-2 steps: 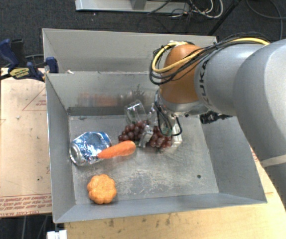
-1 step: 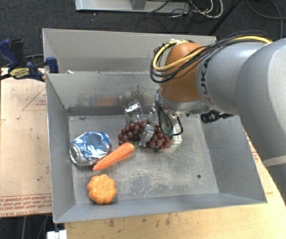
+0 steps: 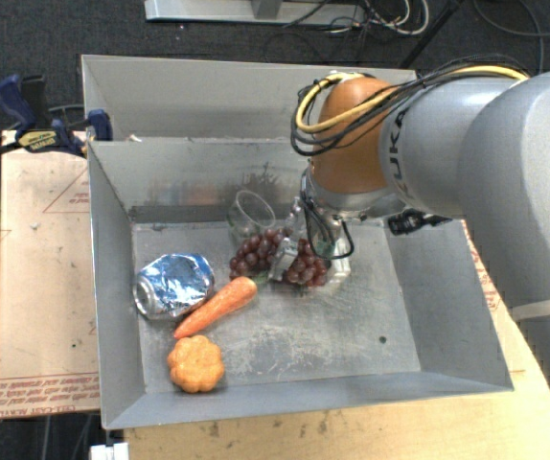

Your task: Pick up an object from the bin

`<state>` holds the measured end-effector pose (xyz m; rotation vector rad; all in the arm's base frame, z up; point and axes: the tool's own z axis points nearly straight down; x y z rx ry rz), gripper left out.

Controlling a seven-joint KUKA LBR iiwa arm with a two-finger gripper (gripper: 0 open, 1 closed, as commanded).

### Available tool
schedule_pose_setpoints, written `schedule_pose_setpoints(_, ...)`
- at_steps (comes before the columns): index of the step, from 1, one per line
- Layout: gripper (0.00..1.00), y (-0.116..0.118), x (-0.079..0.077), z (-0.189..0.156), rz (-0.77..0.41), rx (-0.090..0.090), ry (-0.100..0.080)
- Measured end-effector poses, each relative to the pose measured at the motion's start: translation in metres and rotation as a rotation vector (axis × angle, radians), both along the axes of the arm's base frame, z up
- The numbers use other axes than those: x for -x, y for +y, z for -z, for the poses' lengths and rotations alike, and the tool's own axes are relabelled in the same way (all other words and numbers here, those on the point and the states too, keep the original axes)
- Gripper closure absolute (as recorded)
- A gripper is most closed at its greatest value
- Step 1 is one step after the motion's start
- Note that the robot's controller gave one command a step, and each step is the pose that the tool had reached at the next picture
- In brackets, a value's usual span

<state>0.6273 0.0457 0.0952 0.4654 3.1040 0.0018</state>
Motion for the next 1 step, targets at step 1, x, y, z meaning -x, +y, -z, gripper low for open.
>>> schedule_pose_setpoints(1,1.00,0.0001,0.0005,-0.0073,0.000,0.000,0.003)
